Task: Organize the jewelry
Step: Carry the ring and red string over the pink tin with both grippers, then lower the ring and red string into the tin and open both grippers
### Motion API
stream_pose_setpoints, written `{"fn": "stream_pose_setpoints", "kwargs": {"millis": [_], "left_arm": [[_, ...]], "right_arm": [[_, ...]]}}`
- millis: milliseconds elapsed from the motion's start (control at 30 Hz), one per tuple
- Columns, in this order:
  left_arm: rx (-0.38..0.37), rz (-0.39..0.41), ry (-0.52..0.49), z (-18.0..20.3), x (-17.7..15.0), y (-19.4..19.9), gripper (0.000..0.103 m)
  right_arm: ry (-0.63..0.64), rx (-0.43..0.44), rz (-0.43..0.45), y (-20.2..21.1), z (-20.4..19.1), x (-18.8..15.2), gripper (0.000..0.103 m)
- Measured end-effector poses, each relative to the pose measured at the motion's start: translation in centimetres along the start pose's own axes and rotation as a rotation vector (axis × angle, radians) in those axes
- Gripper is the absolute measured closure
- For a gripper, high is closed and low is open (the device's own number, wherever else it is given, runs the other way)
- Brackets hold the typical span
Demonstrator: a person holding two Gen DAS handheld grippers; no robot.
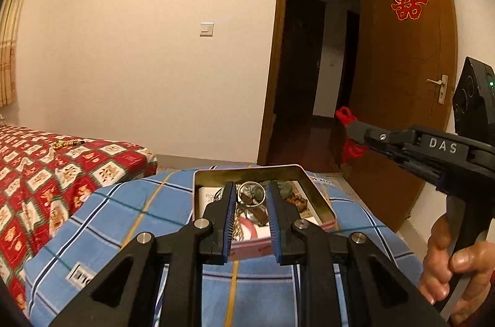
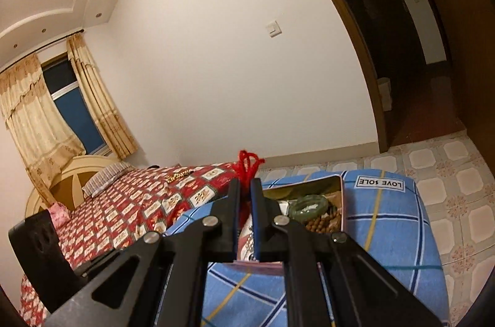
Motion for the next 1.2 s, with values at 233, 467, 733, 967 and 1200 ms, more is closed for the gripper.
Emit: {"fn": "stream_pose_setpoints", "kwargs": {"millis": [233,467,733,967,1200], "left_arm": [[-0.010,-0.032,0.003,0.9,-0.4,-3.3,0.083],[-0.013,-0.090,0.012,1.7,-1.2,-6.9,0.083],[0.036,-0.166,-0.029,2.6,-2.6,-9.8,0.083],[0.065,-0.216,-0.020,2.4,-3.5,-11.6,0.083],[0.083,-0.266,-0.006,2.0,-4.4,-12.8,0.083]], "right_arm": [[-0.030,-0.030,-0.033,-3.0,1.7,-1.1,0.093],[-0.028,-0.101,-0.075,-4.9,3.8,-2.8,0.093],[-0.028,-0.161,-0.104,-5.1,5.7,-3.2,0.093],[-0.026,-0.211,-0.162,-6.2,7.3,-4.0,0.093],[-0.020,-0.235,-0.196,-6.9,8.2,-4.6,0.093]]}}
Point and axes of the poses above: each gripper's, at about its wrist camera, not at the fingertips, and y roughly against the way its jaws point, z to its right, x to its top, the point moved 6 cm from there along -y, roughly the way its jaws point, and after that the axes turned 6 degrees about x, right-handed, at the moved point
